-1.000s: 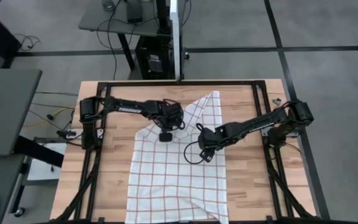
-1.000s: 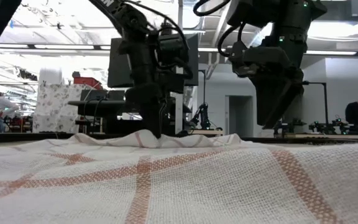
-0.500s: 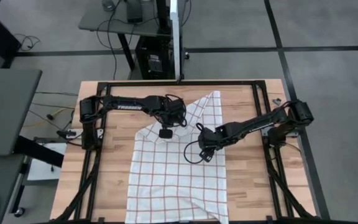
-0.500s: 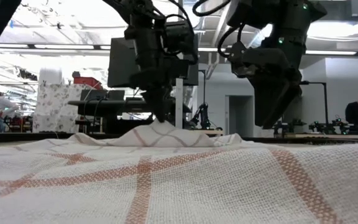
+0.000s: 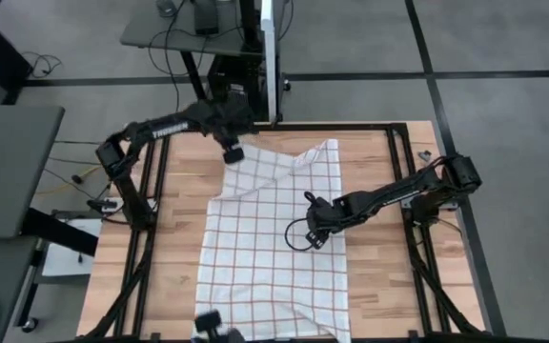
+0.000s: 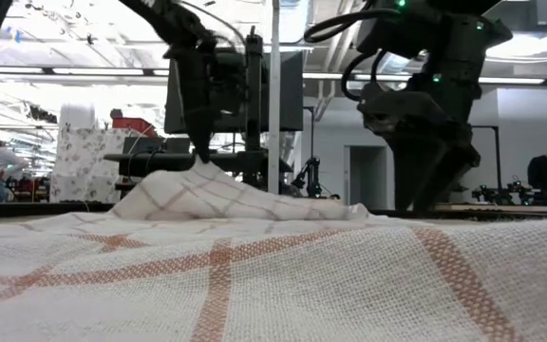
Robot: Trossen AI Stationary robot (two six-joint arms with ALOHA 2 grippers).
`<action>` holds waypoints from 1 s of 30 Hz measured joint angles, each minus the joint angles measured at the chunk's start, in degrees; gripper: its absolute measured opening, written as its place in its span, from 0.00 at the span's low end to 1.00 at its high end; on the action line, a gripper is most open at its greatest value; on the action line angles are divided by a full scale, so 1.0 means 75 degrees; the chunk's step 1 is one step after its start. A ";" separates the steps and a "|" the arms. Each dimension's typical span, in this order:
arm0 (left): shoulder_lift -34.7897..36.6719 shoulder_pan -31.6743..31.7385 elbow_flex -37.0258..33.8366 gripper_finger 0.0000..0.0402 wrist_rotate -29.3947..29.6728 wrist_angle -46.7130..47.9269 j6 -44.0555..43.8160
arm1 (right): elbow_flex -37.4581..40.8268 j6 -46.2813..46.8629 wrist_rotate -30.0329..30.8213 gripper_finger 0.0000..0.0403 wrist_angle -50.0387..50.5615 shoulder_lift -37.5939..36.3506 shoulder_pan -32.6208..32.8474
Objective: Roll towel
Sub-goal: Roll the white towel
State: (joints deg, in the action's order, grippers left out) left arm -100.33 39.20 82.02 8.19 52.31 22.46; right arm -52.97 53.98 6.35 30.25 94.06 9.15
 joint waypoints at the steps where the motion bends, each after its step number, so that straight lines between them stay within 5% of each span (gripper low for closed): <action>1: 0.0000 0.0195 0.0000 0.00 -0.0009 -0.0009 0.0129 | 0.0000 0.0005 0.0000 0.53 0.0001 0.0000 0.0000; 12: 0.0000 0.1465 0.0000 0.01 0.0040 -0.0450 0.0756 | 0.0000 -0.0019 -0.0011 0.53 -0.0013 0.0000 -0.0245; 24: 0.0295 0.1510 0.0000 0.36 -0.0071 -0.0176 0.0930 | -0.0006 -0.0838 -0.0856 0.53 0.0032 -0.0066 -0.0938; 27: 0.0787 0.1385 0.0000 0.40 -0.1319 0.0555 0.0778 | -0.0006 -0.1351 -0.1188 0.53 -0.0126 -0.0359 -0.0767; 30: 0.1289 0.1189 -0.0201 0.40 -0.3926 0.0734 -0.0188 | -0.0027 -0.1780 -0.1003 0.53 -0.0331 -0.0619 -0.0402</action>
State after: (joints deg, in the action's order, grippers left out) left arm -90.67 48.11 80.51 -21.25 57.82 21.05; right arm -53.17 40.64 -1.18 27.76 89.42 6.13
